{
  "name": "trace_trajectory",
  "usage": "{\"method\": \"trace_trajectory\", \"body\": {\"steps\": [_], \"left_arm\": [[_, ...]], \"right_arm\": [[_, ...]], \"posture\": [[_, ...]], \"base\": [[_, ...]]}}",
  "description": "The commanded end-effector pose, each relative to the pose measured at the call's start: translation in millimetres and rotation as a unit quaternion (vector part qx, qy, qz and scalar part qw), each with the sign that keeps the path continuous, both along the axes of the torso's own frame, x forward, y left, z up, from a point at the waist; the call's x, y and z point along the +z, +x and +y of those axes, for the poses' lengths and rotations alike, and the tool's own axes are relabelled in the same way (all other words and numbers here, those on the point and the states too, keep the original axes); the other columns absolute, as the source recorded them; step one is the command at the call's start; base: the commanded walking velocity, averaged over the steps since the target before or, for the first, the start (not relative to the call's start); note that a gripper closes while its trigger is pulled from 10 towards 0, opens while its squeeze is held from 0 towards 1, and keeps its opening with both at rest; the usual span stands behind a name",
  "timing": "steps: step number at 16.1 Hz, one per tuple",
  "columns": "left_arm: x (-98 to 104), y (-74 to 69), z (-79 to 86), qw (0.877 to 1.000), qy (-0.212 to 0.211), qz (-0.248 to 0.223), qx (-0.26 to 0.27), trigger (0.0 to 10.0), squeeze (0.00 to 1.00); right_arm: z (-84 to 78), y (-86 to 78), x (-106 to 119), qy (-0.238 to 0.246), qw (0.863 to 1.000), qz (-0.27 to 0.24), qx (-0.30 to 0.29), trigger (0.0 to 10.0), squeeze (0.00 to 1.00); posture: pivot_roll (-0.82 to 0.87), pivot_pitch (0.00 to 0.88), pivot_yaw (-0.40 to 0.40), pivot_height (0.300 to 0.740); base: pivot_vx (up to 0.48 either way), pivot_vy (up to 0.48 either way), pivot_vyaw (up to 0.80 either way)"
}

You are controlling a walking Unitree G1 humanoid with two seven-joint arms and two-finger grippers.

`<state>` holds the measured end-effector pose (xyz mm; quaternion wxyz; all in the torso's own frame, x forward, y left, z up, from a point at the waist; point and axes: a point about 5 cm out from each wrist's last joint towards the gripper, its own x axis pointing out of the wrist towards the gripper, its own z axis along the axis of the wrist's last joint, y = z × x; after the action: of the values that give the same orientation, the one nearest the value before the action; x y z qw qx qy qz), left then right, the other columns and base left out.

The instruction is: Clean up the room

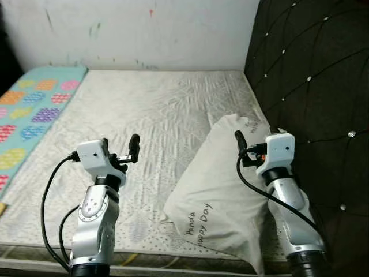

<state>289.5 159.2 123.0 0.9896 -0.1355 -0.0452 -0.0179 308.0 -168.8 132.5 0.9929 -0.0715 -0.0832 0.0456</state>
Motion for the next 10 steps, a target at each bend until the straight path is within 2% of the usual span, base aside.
{"method": "trace_trajectory", "body": {"steps": [1, 7, 10], "left_arm": [[1.9, 1.4, -1.8, 1.000, 0.005, 0.003, 0.002, 10.0, 0.00], [1.8, 2.7, -6.0, 1.000, 0.008, 0.005, -0.003, 10.0, 0.00], [4.5, 6.0, -9.2, 1.000, 0.007, -0.001, -0.012, 10.0, 0.00]], "right_arm": [[-0.8, 0.0, 2.6, 0.000, 1.000, -0.005, 0.001, 10.0, 0.00], [-1.0, 1.7, 1.9, -0.004, 1.000, -0.002, 0.002, 10.0, 0.00], [-1.6, 4.1, 2.2, -0.021, 1.000, 0.001, 0.000, 10.0, 0.00]], "posture": [[-0.10, 0.000, 0.045, 0.740], [-0.10, 0.000, 0.041, 0.740], [-0.10, 0.000, -0.005, 0.740]], "base": [[0.000, 0.000, 0.00], [0.000, 0.000, 0.00], [0.000, 0.000, 0.00]]}}
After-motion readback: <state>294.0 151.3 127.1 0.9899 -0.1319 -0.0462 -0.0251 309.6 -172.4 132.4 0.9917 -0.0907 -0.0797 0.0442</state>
